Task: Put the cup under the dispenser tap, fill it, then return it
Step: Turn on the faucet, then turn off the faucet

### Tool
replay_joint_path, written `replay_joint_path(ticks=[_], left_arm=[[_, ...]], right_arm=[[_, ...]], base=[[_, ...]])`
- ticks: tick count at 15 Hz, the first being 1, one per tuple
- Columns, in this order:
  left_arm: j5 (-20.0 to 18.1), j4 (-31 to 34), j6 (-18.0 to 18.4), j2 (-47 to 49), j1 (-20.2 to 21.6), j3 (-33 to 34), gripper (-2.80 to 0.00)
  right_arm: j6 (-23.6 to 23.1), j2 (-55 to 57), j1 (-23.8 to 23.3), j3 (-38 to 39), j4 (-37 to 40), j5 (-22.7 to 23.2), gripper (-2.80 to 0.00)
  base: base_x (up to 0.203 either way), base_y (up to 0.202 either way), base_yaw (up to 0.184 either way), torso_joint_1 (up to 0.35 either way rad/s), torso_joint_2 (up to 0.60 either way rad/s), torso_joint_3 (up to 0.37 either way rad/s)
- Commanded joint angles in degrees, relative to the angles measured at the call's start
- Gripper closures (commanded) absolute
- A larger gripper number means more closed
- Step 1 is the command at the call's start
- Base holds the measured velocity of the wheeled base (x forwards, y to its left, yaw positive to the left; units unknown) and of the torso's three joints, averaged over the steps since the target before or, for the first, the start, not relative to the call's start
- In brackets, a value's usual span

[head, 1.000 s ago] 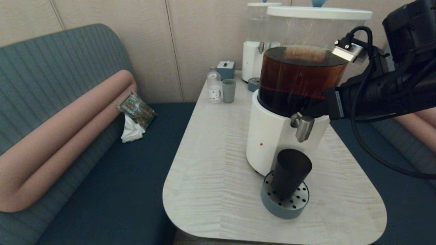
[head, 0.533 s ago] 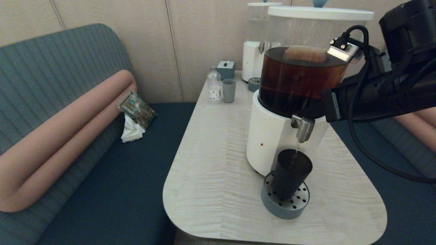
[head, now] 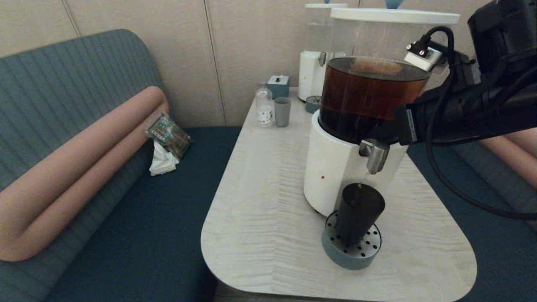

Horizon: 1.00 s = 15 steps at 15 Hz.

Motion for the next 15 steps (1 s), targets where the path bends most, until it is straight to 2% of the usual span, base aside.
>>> replay_joint_path(ticks=[1,6,9,11,15], left_arm=[[0.00,0.02,-0.01,0.09,0.02,0.07,0.00],[0.00,0.02,-0.01,0.09,0.02,0.08,0.00],[0.00,0.02,-0.01,0.09,0.02,0.02,0.00],[0.00,0.02,-0.01,0.09,0.02,0.06,0.00],[0.00,0.02,-0.01,0.09,0.02,0.00,0.00]], right_arm=[[0.02,-0.82,-1.40,0.24,-0.41,-1.26,0.00],[-0.02,-2.79,-4.95,0.65,-0.46,-2.11,0.00],[-0.21,-8.13,-5.70,2.25,0.10,-2.75,0.00],[-0.68,-13.55,-6.65,4.18,0.71,-5.35,0.00],[-2.21,-28.64,-10.68,9.49,2.51,-13.55,0.00]], base=[[0.000,0.000,0.000,0.000,0.00,0.000],[0.000,0.000,0.000,0.000,0.00,0.000],[0.000,0.000,0.000,0.000,0.00,0.000],[0.000,0.000,0.000,0.000,0.00,0.000],[0.000,0.000,0.000,0.000,0.00,0.000]])
